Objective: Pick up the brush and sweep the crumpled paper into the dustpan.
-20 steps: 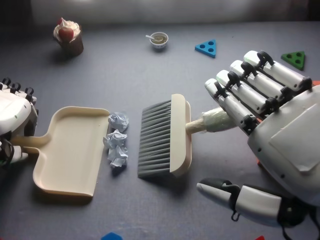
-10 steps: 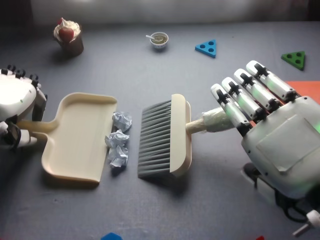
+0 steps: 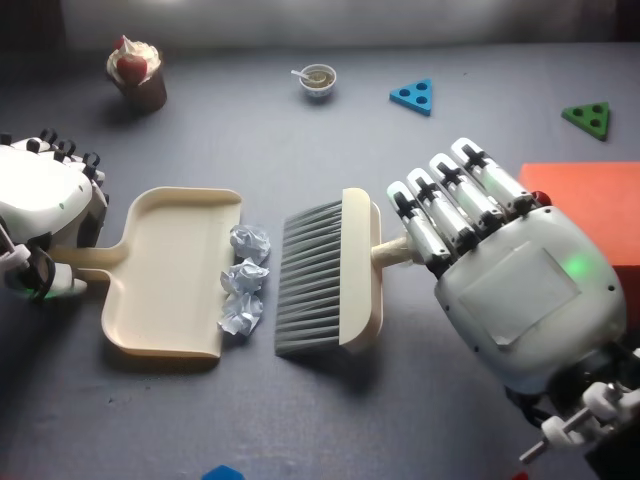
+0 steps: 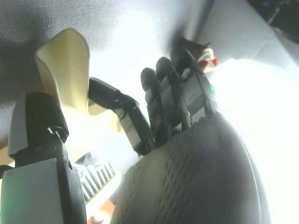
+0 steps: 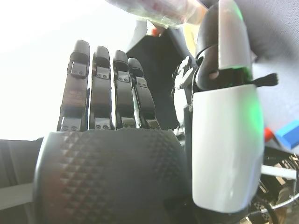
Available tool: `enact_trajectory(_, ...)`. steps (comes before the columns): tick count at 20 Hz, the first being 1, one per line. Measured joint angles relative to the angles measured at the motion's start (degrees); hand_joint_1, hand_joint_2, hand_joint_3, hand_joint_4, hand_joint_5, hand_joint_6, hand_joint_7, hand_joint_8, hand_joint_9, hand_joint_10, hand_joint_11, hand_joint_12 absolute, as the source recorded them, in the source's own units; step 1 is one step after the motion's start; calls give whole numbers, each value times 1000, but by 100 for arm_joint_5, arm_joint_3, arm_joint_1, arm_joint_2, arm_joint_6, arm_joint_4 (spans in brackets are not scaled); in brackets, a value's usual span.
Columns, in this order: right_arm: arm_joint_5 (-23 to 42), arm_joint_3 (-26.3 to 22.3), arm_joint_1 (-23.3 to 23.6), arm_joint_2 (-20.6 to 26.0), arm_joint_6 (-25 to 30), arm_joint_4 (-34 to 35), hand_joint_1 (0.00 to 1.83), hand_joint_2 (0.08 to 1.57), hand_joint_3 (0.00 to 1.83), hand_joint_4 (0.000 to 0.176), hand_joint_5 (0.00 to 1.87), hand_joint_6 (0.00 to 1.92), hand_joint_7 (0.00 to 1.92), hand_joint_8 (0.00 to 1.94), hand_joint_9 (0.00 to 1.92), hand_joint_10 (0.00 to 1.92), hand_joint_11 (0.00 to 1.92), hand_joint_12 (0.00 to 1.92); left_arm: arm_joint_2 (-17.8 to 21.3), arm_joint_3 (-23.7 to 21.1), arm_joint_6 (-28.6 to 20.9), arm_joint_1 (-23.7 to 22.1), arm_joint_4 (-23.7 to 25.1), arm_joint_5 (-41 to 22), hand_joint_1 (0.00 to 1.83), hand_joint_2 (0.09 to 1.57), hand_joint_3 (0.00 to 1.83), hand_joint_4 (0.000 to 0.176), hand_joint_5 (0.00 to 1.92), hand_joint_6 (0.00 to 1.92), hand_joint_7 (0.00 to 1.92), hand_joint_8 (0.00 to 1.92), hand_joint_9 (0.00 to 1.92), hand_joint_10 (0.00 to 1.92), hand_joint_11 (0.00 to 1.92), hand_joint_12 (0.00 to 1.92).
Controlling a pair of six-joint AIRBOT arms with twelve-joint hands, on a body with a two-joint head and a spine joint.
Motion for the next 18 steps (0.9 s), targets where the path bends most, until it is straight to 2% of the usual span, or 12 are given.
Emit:
enact_trajectory(1, -2, 133, 17, -87, 0, -17, 1073, 969, 3, 0, 193, 0, 278, 0, 277, 0, 281, 7, 9, 0, 28, -26, -9, 68, 1069, 1108, 0, 53, 1003, 943, 324, 4, 275, 2, 101, 406)
enact_trajectory(2, 17, 273, 57, -192, 2, -2, 1056, 967, 2, 0, 187, 0, 273, 0, 272, 0, 281, 7, 37, 0, 31, -31, 33, 120, 1095, 1095, 0, 4, 1031, 897, 331, 3, 276, 1, 87, 422)
enact_trajectory(3, 17, 365, 94, -254, 2, -9, 1051, 967, 2, 0, 187, 0, 278, 2, 283, 5, 290, 10, 52, 0, 35, -35, 87, 133, 1086, 1099, 0, 22, 1021, 913, 326, 0, 262, 0, 70, 447)
enact_trajectory(4, 7, 551, 149, -382, 2, -20, 1053, 962, 0, 0, 212, 10, 286, 5, 296, 9, 308, 17, 94, 11, 35, -76, 129, 203, 1084, 1100, 0, 24, 1019, 917, 332, 3, 252, 0, 80, 459)
enact_trajectory(5, 0, 662, 173, -463, -2, -20, 1053, 966, 1, 0, 227, 14, 290, 6, 305, 11, 319, 21, 101, 52, 35, -107, 157, 243, 1089, 1103, 1, 7, 1013, 927, 326, 1, 241, 0, 105, 478)
enact_trajectory(6, -20, 826, 212, -621, -2, -20, 1030, 973, 4, 0, 229, 12, 293, 6, 303, 9, 321, 21, 116, 107, 39, -168, 225, 269, 1072, 1117, 0, 29, 986, 970, 308, 2, 213, 0, 77, 531)
enact_trajectory(7, -42, 968, 254, -798, -4, 44, 1023, 972, 3, 0, 227, 10, 291, 4, 300, 6, 317, 19, 127, 157, 59, -260, 297, 328, 1082, 1106, 0, 20, 1009, 934, 320, 4, 225, 4, 81, 551)
enact_trajectory(8, 7, 1049, 284, -887, 2, 70, 1030, 959, 0, 0, 233, 10, 302, 7, 306, 8, 319, 19, 129, 190, 83, -343, 378, 393, 1113, 1086, 0, 0, 1052, 863, 312, 1, 191, 0, 51, 556)
enact_trajectory(12, 37, 1445, 356, -1141, 0, 103, 1035, 955, 0, 0, 223, 3, 287, 2, 295, 3, 296, 8, 127, 221, 173, -501, 446, 603, 1102, 1108, 3, 0, 998, 949, 242, 3, 154, 2, 0, 524)
enact_trajectory(14, 33, 1574, 356, -1207, 7, 190, 1051, 941, 0, 0, 231, 5, 280, 0, 291, 1, 300, 9, 127, 221, 192, -540, 439, 664, 1074, 1108, 0, 35, 999, 951, 264, 3, 177, 4, 0, 622)
enact_trajectory(17, 46, 1729, 356, -1279, 26, 188, 1053, 938, 0, 0, 233, 5, 279, 0, 291, 1, 302, 10, 127, 221, 205, -542, 450, 702, 1073, 1107, 0, 38, 1000, 949, 264, 2, 179, 5, 0, 628)
enact_trajectory(18, 55, 1797, 356, -1311, 33, 190, 1069, 938, 0, 0, 237, 6, 277, 0, 289, 0, 301, 9, 127, 221, 205, -542, 450, 708, 1065, 1112, 1, 51, 990, 964, 286, 7, 175, 2, 0, 554)
